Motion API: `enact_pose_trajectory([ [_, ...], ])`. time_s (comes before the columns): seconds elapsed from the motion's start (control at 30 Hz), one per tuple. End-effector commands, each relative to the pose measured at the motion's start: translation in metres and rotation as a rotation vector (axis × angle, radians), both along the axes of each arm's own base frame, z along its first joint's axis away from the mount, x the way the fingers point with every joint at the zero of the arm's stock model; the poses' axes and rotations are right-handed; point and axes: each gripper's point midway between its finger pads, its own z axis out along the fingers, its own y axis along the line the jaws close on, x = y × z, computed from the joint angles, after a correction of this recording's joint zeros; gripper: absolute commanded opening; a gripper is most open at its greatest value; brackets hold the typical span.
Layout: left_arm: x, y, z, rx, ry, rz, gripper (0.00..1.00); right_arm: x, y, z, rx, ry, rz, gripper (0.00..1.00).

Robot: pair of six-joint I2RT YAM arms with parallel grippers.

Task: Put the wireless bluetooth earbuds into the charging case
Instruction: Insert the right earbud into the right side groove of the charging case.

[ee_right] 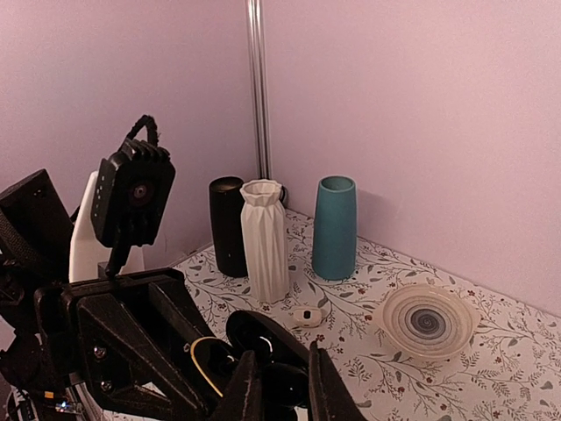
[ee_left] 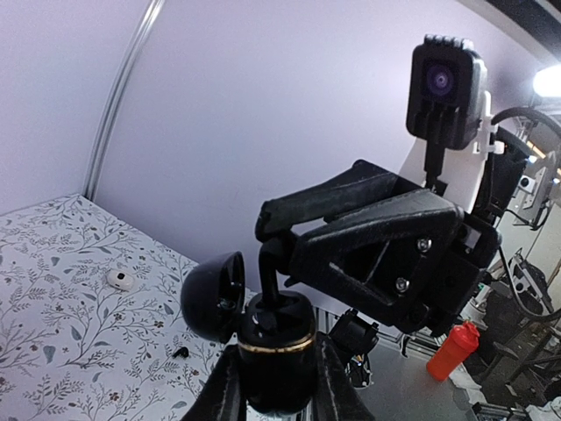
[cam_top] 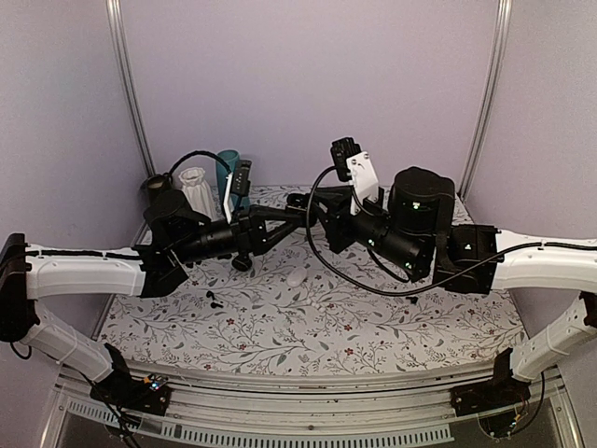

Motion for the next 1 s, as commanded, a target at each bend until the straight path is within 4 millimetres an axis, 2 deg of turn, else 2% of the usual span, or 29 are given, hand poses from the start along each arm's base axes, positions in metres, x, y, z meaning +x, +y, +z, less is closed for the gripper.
enact_pose_trajectory([
  [0.0,-0.005,0.008,0.033,-0.081,-0.067,0.002,0.00,-0.004,0.005,-0.011,-0.033,0.002,0.017,0.14],
  [0.37,-0.006,0.012,0.037,-0.091,-0.095,0.019,0.00,-0.007,0.008,-0.013,-0.042,0.015,0.039,0.18],
  [0.4,-0.006,0.013,0.037,-0.091,-0.098,0.020,0.00,-0.007,0.009,-0.013,-0.042,0.019,0.041,0.21],
  [0.57,-0.008,0.012,0.037,-0.085,-0.112,0.010,0.00,-0.008,0.012,-0.011,-0.037,0.037,0.055,0.25],
  [0.7,-0.010,0.012,0.036,-0.082,-0.124,0.002,0.00,-0.007,0.013,-0.022,-0.066,0.063,0.048,0.29],
  [0.77,-0.011,0.012,0.036,-0.084,-0.129,0.000,0.00,-0.007,0.013,-0.007,-0.037,0.059,0.043,0.30],
  [0.97,-0.012,0.012,0.036,-0.079,-0.141,-0.004,0.00,-0.006,0.008,-0.004,-0.023,0.077,0.029,0.32],
])
